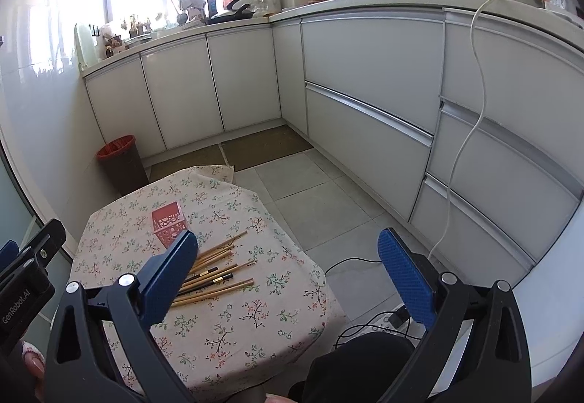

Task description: Organize utensils

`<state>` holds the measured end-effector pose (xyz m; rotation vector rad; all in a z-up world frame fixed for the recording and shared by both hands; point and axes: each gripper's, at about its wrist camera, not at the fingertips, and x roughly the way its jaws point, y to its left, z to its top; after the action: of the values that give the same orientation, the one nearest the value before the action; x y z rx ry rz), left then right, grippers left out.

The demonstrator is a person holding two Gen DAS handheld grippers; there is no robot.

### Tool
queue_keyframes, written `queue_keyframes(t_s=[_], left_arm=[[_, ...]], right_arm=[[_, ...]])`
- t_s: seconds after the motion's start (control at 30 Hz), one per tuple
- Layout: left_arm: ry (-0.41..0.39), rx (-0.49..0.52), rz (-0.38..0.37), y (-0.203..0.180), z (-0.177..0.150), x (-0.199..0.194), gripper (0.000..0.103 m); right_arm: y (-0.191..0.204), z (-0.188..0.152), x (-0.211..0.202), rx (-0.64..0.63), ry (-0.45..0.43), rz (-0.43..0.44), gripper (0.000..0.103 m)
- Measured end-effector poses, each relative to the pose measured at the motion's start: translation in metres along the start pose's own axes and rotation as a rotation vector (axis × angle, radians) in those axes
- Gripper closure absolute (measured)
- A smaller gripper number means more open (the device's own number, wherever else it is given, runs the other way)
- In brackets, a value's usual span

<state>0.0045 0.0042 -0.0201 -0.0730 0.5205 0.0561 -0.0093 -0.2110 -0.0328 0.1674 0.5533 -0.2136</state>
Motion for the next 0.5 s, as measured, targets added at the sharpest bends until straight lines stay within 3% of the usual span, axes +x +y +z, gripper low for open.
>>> queue_keyframes(t_s=[0.5], left_arm=[[0.014, -0.003, 0.010, 0.000, 0.006, 0.000, 0.007]], right_arm=[[-0.002, -0.001, 0.002, 0.007, 0.012, 0.005, 0.007]])
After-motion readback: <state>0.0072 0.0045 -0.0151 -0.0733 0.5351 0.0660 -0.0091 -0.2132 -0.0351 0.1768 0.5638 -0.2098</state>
